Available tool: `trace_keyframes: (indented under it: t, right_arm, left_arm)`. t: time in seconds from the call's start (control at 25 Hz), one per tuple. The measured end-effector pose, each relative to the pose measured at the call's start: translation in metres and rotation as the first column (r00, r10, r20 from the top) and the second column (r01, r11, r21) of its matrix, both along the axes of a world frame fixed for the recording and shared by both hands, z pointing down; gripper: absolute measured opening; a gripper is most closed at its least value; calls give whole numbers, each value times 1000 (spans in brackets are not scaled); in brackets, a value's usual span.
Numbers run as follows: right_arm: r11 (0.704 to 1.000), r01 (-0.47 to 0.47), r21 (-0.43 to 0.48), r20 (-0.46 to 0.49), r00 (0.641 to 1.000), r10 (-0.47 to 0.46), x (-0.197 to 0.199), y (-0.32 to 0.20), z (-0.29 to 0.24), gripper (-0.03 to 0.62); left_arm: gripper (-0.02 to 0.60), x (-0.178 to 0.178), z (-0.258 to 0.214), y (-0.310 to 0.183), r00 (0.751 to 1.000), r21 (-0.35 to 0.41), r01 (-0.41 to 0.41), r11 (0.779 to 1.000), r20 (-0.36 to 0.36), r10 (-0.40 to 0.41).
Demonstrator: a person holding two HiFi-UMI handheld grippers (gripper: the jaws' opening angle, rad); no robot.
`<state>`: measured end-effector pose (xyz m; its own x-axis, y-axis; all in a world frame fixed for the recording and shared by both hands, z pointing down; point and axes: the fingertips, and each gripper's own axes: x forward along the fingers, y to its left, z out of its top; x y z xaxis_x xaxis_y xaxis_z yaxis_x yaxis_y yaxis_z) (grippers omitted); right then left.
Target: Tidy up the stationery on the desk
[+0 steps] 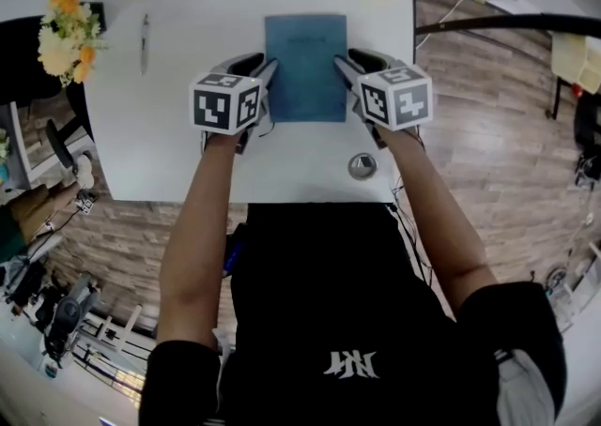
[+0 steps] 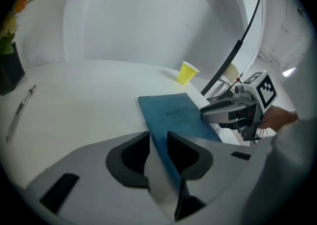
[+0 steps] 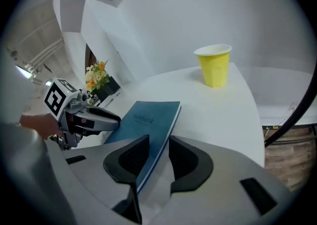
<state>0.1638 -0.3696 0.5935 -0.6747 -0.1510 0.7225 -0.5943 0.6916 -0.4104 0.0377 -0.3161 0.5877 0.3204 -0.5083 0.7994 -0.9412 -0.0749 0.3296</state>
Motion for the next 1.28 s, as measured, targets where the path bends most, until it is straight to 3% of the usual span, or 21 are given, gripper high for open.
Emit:
trace_keyframes:
  t: [0.28, 0.56, 0.92, 1.28]
  right_arm:
    - [1000, 6, 31, -31, 1000, -5, -2, 2, 1, 127]
    - [998, 47, 35, -45, 998, -45, -11, 11, 0, 120]
    - [984, 175, 28, -55, 983, -173, -54, 62, 0, 120]
    - [935, 352, 33, -71, 935, -349, -126, 130, -4, 120]
  left_arm:
    - [91, 4, -2, 0, 998, 15, -29, 999, 55, 28]
    - [89, -1, -1, 12, 998, 20, -26, 999, 57, 25]
    - [89, -38, -2, 77, 998, 8, 48, 999, 44, -49]
    - [89, -95, -7, 163, 981, 7, 193, 981, 35, -193]
